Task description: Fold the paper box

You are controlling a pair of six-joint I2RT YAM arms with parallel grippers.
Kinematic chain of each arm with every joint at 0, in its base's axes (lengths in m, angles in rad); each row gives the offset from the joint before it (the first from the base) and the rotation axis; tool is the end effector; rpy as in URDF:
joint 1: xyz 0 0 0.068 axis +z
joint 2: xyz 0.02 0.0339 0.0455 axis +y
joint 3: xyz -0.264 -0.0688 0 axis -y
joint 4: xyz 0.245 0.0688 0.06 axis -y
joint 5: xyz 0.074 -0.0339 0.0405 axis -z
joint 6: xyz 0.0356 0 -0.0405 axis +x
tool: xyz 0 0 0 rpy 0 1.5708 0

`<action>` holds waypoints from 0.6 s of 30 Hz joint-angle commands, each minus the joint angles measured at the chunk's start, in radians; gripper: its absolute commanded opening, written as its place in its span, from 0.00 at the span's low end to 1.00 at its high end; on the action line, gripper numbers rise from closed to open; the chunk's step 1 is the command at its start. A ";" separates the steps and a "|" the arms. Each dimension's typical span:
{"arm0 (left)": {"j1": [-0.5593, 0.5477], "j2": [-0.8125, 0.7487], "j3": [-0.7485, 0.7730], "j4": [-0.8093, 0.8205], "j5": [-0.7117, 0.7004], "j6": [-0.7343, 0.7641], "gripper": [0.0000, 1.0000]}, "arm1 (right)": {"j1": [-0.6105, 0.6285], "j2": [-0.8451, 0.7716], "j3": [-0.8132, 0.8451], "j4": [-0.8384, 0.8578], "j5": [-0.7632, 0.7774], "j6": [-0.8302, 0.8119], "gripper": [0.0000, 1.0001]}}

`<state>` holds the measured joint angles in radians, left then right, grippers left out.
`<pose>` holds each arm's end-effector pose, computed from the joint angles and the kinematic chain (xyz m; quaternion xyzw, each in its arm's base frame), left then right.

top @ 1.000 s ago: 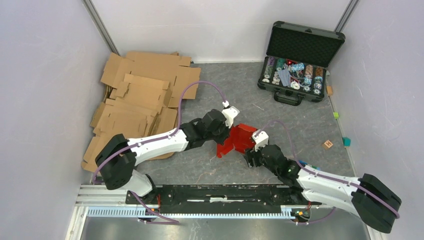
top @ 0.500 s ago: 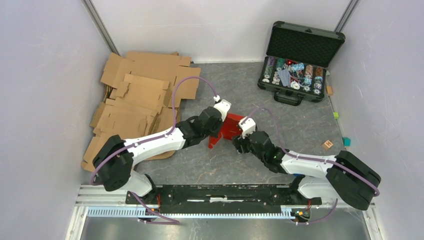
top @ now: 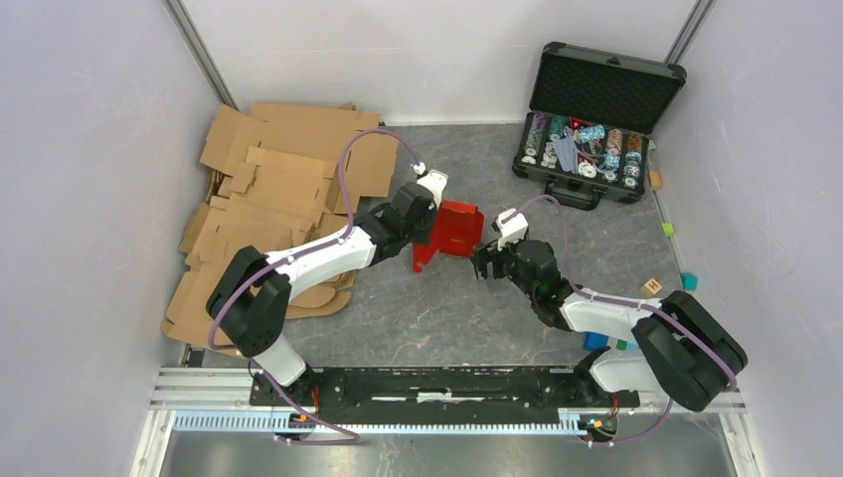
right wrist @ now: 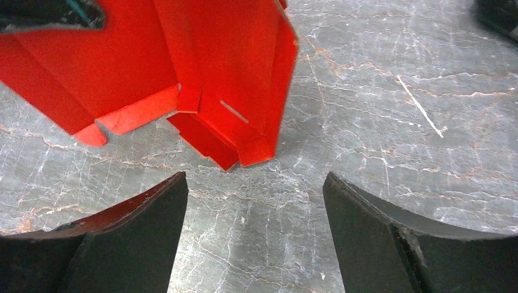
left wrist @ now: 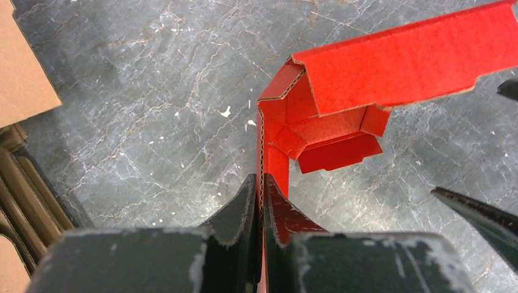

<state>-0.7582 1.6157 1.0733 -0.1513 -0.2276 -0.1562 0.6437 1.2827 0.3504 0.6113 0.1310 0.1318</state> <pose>0.2642 -0.2391 0.2327 0.2206 0.8734 -0.0940 0.4239 0.1971 0.1421 0.1712 -0.1678 0.7926 0.1716 0.5605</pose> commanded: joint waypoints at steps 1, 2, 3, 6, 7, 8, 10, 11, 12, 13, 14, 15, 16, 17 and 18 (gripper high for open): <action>0.008 0.041 0.036 -0.017 -0.012 0.029 0.11 | -0.004 0.048 0.040 0.091 -0.023 -0.033 0.87; 0.008 0.047 0.033 -0.009 -0.005 0.024 0.12 | -0.007 0.063 0.038 0.107 -0.021 -0.035 0.87; 0.008 0.052 0.032 -0.004 0.007 0.016 0.13 | -0.011 0.076 0.040 0.117 -0.021 -0.036 0.88; 0.008 0.069 0.033 0.000 0.029 0.000 0.13 | -0.030 0.121 0.071 0.114 -0.029 -0.032 0.89; 0.008 0.074 0.032 -0.001 0.026 0.000 0.13 | -0.038 0.133 0.080 0.111 -0.035 -0.031 0.90; 0.008 0.076 0.030 -0.001 0.020 -0.002 0.13 | -0.055 0.141 0.082 0.118 -0.057 -0.024 0.91; 0.008 0.074 0.035 -0.011 0.017 -0.003 0.13 | -0.084 0.158 0.071 0.160 -0.113 -0.018 0.93; 0.008 0.070 0.034 -0.011 0.017 -0.005 0.13 | -0.093 0.166 0.069 0.180 -0.128 -0.020 0.94; 0.008 0.067 0.030 -0.005 0.018 -0.005 0.14 | -0.097 0.178 0.071 0.195 -0.128 -0.023 0.96; 0.007 0.065 0.030 -0.001 0.020 -0.004 0.14 | -0.102 0.195 0.084 0.199 -0.141 -0.025 0.96; 0.008 0.066 0.031 -0.001 0.023 -0.002 0.14 | -0.108 0.214 0.104 0.194 -0.161 -0.030 0.97; 0.008 0.070 0.034 -0.002 0.027 0.001 0.14 | -0.114 0.234 0.121 0.194 -0.170 -0.031 0.97; 0.008 0.072 0.037 -0.005 0.033 0.003 0.14 | -0.124 0.256 0.145 0.192 -0.183 -0.031 0.97; 0.008 0.075 0.041 -0.008 0.042 0.004 0.14 | -0.132 0.278 0.167 0.191 -0.207 -0.032 0.97; 0.008 0.078 0.044 -0.009 0.049 0.005 0.14 | -0.136 0.293 0.179 0.197 -0.230 -0.031 0.97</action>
<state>-0.7521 1.6661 1.0912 -0.1295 -0.2142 -0.1570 0.5266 1.5223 0.4412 0.7410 -0.0036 0.1139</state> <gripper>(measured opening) 0.140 0.967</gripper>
